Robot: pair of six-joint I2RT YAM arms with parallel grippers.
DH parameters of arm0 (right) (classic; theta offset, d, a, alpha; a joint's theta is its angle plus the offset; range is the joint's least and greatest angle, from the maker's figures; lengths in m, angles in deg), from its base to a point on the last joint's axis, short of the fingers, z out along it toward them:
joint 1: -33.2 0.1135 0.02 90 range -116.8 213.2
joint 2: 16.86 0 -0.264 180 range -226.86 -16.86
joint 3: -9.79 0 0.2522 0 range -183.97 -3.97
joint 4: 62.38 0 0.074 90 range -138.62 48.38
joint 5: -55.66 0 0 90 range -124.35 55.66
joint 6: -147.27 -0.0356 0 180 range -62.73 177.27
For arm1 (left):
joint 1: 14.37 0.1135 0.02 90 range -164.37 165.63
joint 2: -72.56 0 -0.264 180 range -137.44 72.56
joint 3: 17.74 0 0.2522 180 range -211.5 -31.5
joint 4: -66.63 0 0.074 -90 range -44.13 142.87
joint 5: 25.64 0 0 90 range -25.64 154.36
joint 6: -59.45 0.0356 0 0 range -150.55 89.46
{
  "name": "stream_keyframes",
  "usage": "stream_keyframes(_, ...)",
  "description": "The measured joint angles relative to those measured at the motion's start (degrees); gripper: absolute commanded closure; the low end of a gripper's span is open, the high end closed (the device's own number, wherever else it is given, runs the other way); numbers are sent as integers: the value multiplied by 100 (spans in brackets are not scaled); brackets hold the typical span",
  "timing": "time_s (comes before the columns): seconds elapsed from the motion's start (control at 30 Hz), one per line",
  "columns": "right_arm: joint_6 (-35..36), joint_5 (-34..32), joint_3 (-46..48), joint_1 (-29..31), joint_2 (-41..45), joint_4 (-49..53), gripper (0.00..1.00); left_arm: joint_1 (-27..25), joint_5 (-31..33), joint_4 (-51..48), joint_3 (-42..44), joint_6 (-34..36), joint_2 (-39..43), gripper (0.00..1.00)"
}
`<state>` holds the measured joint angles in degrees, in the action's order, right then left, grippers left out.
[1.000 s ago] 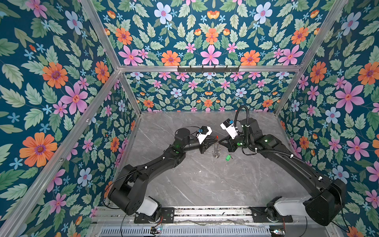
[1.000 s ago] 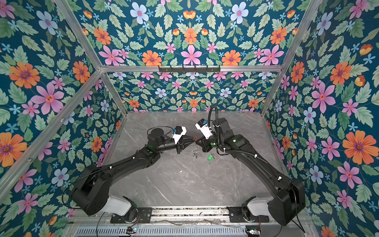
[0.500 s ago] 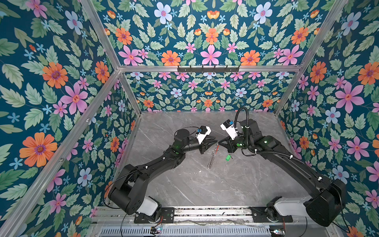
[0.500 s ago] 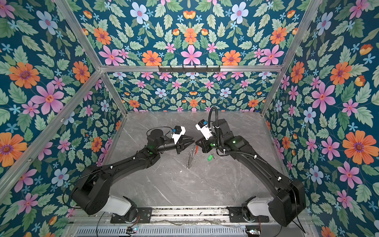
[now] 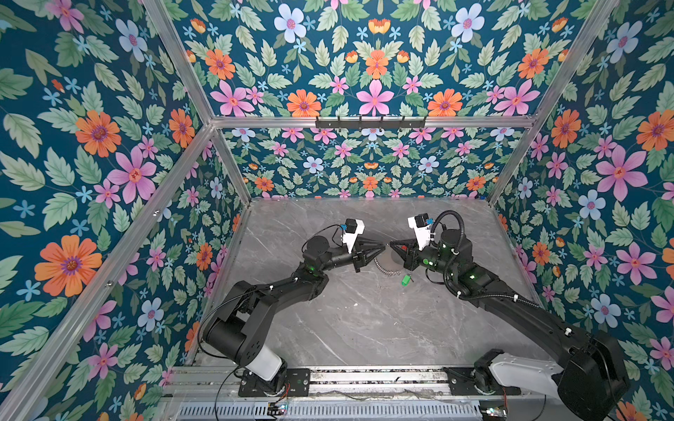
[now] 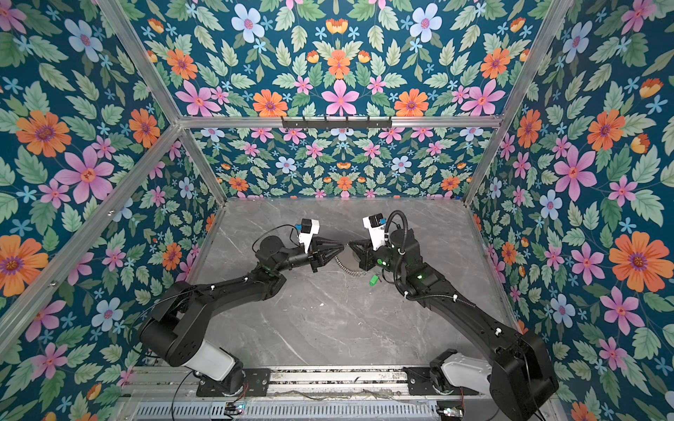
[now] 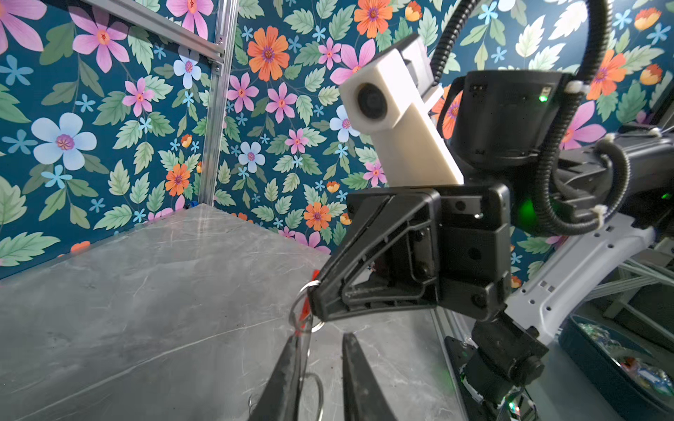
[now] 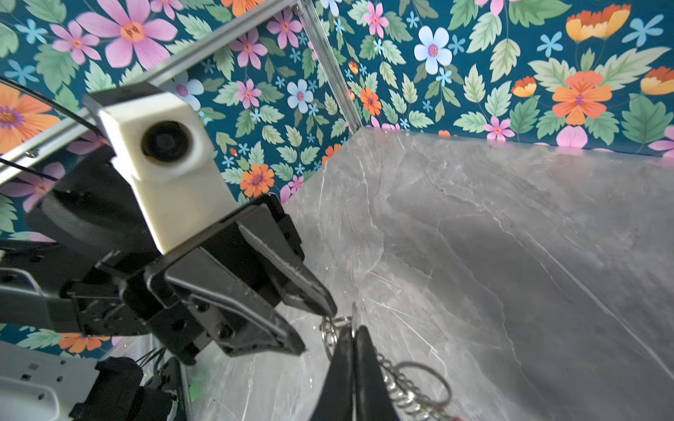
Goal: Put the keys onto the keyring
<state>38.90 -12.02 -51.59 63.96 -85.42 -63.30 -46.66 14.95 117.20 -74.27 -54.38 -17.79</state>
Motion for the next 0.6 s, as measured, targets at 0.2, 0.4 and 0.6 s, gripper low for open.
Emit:
stream_keyframes(0.2, -306, 122, 55, -4, -105, -535, 100, 2, -107, 337, -81, -273, -131, 79)
stream_keyframes(0.4, -372, 214, 52, -2, -136, -686, 100, 195, -254, 332, -37, -326, 90, 80)
stream_keyframes(0.6, -282, 299, 20, -7, -210, -702, 100, 411, -271, -2, 26, -219, 439, 79)
